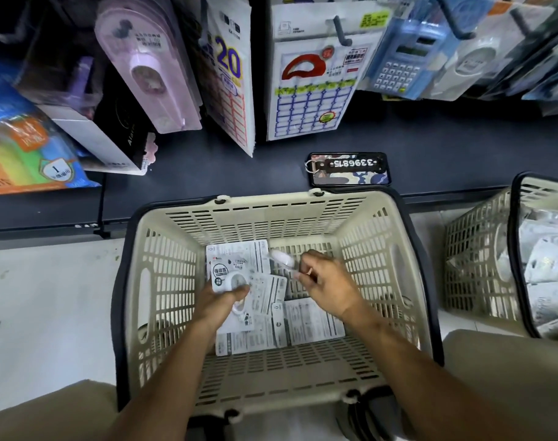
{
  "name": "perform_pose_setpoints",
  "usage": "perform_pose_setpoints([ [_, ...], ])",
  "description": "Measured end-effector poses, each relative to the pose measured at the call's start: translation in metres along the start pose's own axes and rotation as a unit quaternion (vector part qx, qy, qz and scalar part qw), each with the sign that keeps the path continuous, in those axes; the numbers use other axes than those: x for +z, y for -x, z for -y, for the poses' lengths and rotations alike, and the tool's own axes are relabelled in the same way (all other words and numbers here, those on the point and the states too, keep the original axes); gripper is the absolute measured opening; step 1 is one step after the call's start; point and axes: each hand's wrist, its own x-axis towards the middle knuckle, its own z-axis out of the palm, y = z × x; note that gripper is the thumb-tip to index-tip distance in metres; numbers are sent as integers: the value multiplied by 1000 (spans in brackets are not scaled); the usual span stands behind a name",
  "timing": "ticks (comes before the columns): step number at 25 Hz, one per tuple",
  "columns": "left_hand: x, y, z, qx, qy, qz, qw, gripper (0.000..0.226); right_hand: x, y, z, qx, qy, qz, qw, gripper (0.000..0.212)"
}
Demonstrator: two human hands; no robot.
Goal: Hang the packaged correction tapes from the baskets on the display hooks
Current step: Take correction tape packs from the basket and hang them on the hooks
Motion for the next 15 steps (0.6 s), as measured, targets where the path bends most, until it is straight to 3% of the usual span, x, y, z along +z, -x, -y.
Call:
perform_pose_setpoints([
  [3,-7,-2,1,-59,73,103,990,46,9,3,27,-208,147,-72,964,42],
  [6,-15,-1,-1,-75,196,177,962,54,16,10,31,-253,220,-88,938,46],
  [9,-13,2,-3,-56,172,234,955,59,34,9,40,-271,224,-99,931,43],
  [11,-10,5,-6,-60,126,246,959,82,46,4,43,-191,170,-62,965,53],
  [13,-11,5,-9,-56,67,196,977,96,45,2,25,-2,85,6,996,62],
  [15,-16,0,-8,-32,37,116,992,93,45,7,-6,88,121,129,980,68],
])
